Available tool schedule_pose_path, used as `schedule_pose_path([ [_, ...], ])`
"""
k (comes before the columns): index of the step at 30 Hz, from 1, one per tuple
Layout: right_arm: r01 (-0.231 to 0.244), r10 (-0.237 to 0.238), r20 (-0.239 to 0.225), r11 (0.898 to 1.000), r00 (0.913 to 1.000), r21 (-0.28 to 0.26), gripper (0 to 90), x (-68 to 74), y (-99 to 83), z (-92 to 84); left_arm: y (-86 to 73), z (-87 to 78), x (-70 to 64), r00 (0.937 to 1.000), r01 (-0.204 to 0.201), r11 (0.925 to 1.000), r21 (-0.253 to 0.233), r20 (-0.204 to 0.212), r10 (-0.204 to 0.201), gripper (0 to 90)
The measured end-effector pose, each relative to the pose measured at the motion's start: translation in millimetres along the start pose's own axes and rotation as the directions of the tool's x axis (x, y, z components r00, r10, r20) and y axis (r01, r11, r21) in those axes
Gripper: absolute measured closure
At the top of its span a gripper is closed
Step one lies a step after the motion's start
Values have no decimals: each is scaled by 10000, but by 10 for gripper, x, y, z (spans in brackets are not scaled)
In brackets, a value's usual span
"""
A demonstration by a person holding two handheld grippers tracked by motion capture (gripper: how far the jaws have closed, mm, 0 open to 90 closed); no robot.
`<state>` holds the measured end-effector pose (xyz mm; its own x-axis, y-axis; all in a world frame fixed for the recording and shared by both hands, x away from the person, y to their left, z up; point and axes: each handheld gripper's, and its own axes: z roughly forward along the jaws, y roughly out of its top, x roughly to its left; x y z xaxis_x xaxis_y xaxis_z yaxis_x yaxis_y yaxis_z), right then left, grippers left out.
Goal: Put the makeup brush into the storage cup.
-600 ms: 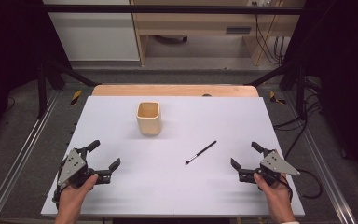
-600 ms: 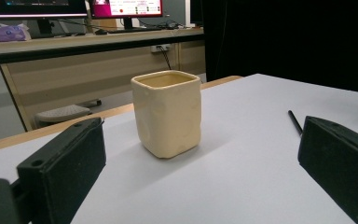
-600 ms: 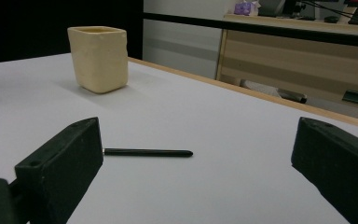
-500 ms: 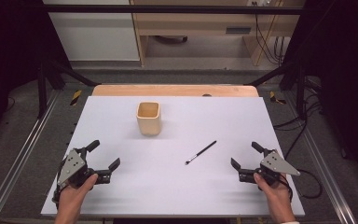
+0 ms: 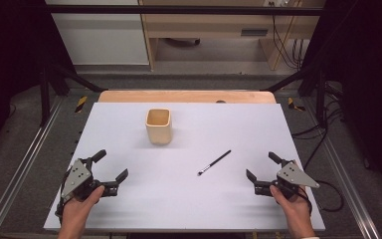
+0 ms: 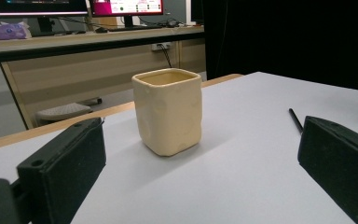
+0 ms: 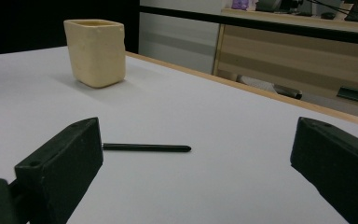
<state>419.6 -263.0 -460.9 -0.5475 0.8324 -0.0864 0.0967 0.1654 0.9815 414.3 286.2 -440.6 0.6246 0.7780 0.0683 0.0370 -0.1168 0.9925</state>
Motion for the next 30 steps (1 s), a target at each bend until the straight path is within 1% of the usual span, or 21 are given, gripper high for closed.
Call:
schedule_pose_path([
  [10, 334, -334, -10, 9993, 9994, 165, 24, 69, 33, -27, 10, 33, -52, 9999, -57, 9998, 191, 102, 55, 8],
  [12, 240, -241, 30, 9996, 9997, 158, 22, 79, 43, -41, 24, 44, -79, 9999, -53, 9997, 235, 128, 50, 9],
  [17, 70, -70, 85, 10000, 9999, -4, 19, 78, 63, -70, 76, 133, -197, 9994, -252, 9973, 696, 244, 235, 13],
  [19, 24, -24, 63, 10000, 10000, -25, 18, 75, 62, -79, 115, 193, -266, 9981, -493, 9943, 948, 412, 455, 13],
  [21, -24, 24, 67, 10000, 10000, -66, 18, 75, 63, -88, 158, 269, -344, 9969, -603, 9921, 1097, 576, 542, 13],
  [24, -32, 33, 8, 9999, 10000, -123, 18, 80, 68, -98, 234, 388, -470, 9932, -833, 9897, 1160, 903, 730, 12],
  [27, -26, 24, -92, 9998, 10000, -197, 18, 84, 70, -104, 306, 557, -594, 9862, -1056, 9882, 1107, 1393, 898, 11],
  [28, -32, 30, -110, 9997, 9999, -227, 18, 83, 69, -104, 318, 603, -619, 9845, -1118, 9870, 1151, 1480, 942, 12],
  [29, -40, 38, -112, 9997, 9999, -230, 18, 82, 68, -106, 333, 669, -654, 9826, -1204, 9851, 1227, 1559, 1007, 12],
  [30, -67, 64, -115, 9997, 9999, -255, 18, 81, 68, -108, 351, 732, -682, 9792, -1395, 9807, 1371, 1662, 1161, 13],
])
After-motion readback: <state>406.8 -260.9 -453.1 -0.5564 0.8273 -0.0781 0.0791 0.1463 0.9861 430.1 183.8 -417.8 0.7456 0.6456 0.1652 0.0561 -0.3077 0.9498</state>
